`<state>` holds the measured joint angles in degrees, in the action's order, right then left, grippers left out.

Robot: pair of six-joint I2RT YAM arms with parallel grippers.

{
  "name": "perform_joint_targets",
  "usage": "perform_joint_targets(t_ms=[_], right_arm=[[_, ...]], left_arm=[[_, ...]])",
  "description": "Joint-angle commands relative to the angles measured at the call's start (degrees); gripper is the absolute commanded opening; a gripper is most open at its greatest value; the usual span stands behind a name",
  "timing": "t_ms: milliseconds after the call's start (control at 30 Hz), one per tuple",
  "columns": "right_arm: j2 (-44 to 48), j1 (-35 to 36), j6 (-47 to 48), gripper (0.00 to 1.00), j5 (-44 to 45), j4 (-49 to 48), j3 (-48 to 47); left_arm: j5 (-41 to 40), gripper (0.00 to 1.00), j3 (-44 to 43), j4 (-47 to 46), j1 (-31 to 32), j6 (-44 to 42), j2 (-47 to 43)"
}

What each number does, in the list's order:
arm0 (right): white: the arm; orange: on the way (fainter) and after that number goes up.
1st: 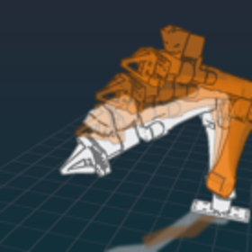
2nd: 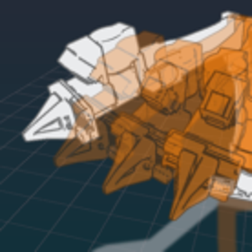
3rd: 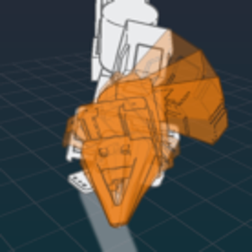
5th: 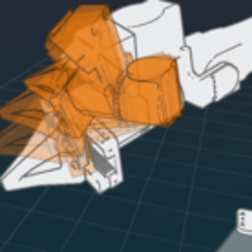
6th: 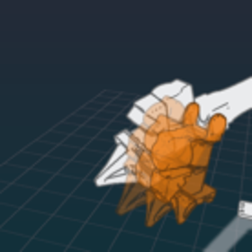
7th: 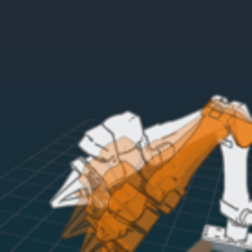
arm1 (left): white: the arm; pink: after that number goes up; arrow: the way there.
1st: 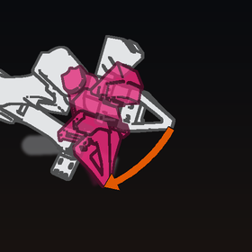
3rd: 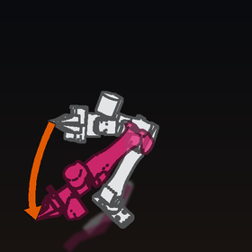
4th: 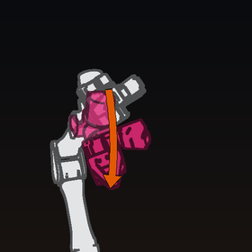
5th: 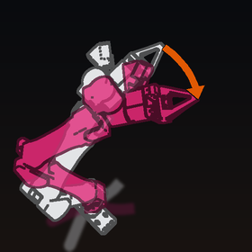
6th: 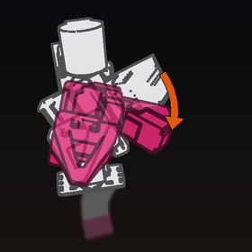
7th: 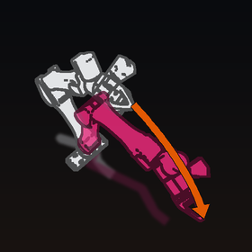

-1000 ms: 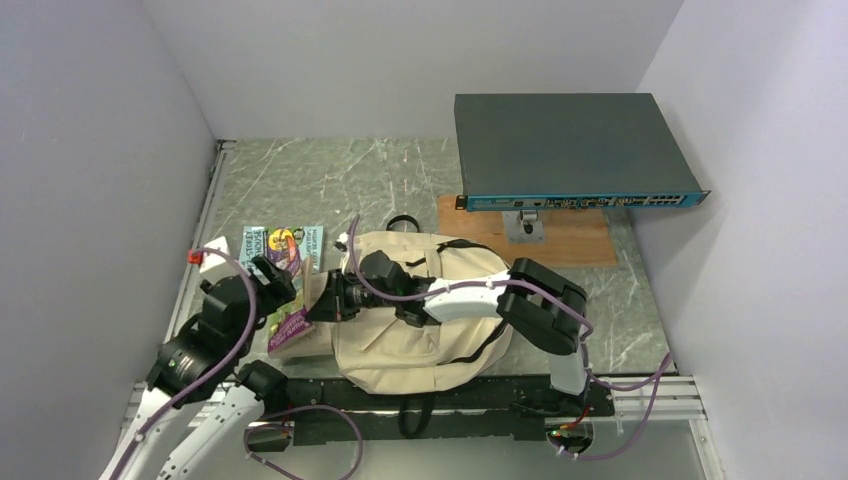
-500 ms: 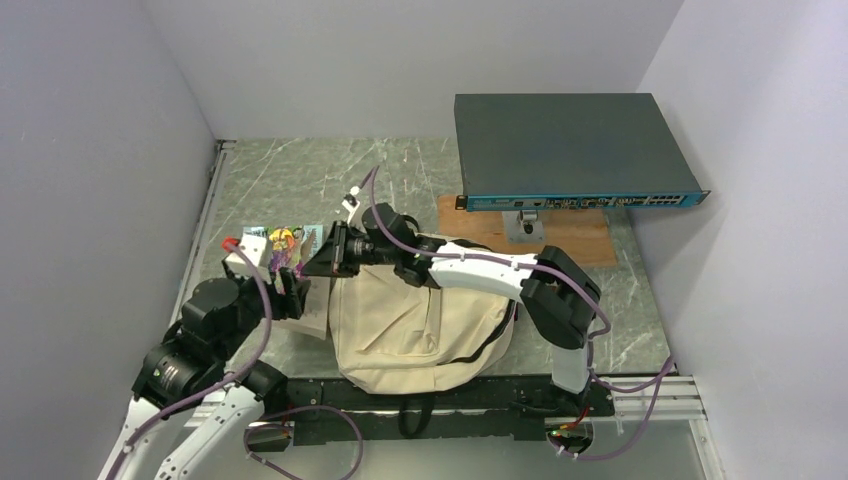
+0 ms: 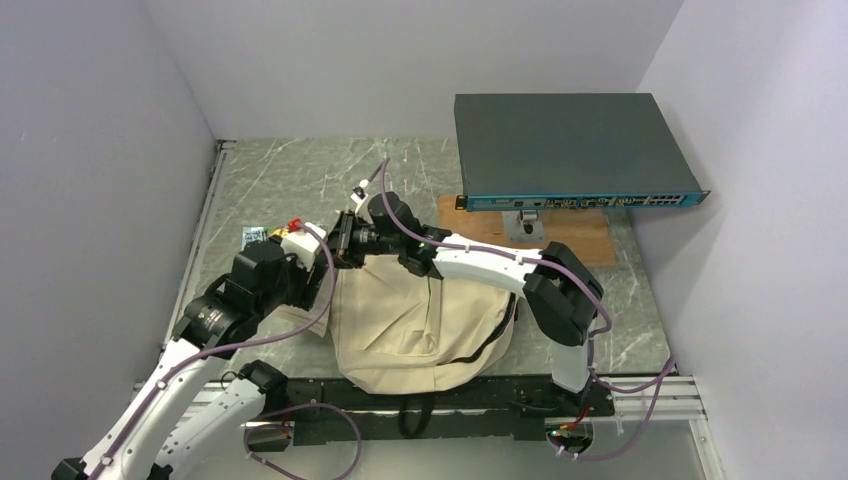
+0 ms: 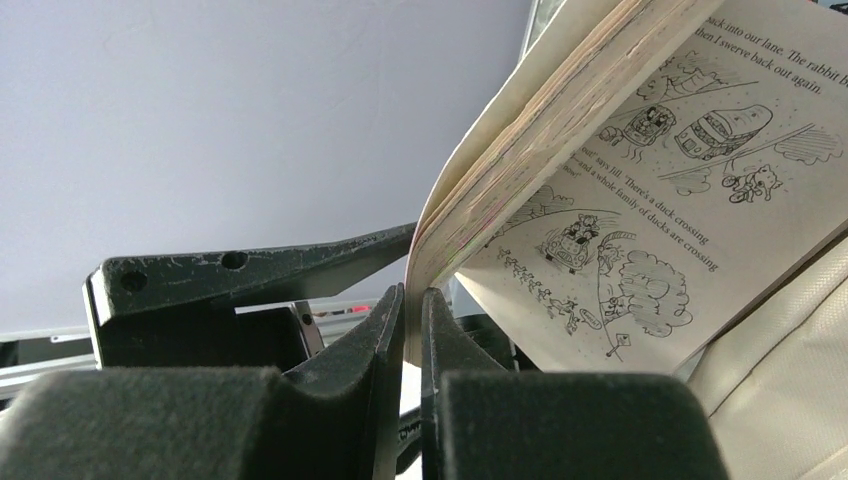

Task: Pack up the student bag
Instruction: Pick up the book from the center of the board.

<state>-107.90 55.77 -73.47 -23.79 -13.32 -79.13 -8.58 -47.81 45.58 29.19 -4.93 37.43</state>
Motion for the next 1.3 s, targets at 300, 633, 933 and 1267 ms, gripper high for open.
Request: perform_joint_targets(t_ms=[300,633,933,1267], right_arm=[[1.8,-1.4,-11.4,0.00,-2.3,-5.3,-4.2],[0.5,-1.5,-17.0,0.00,-1.7,-6.8,-5.0],[1.3,-1.5,-11.1,0.21,-2.4,-6.0,-5.5],[10.1,-3.3,26.7,1.00,-2.2,17.3,-16.0]], left_arm=[[-7.4,0.61,-6.2,3.4,2.6,-7.4,5.0],[-13.6,0.56,-3.8,5.2,4.9,-10.9,7.1],[-20.9,0.00,-6.4,3.4,5.1,-6.5,4.1],[-30.8,0.00,-13.0,1.2,5.0,1.8,-7.0]])
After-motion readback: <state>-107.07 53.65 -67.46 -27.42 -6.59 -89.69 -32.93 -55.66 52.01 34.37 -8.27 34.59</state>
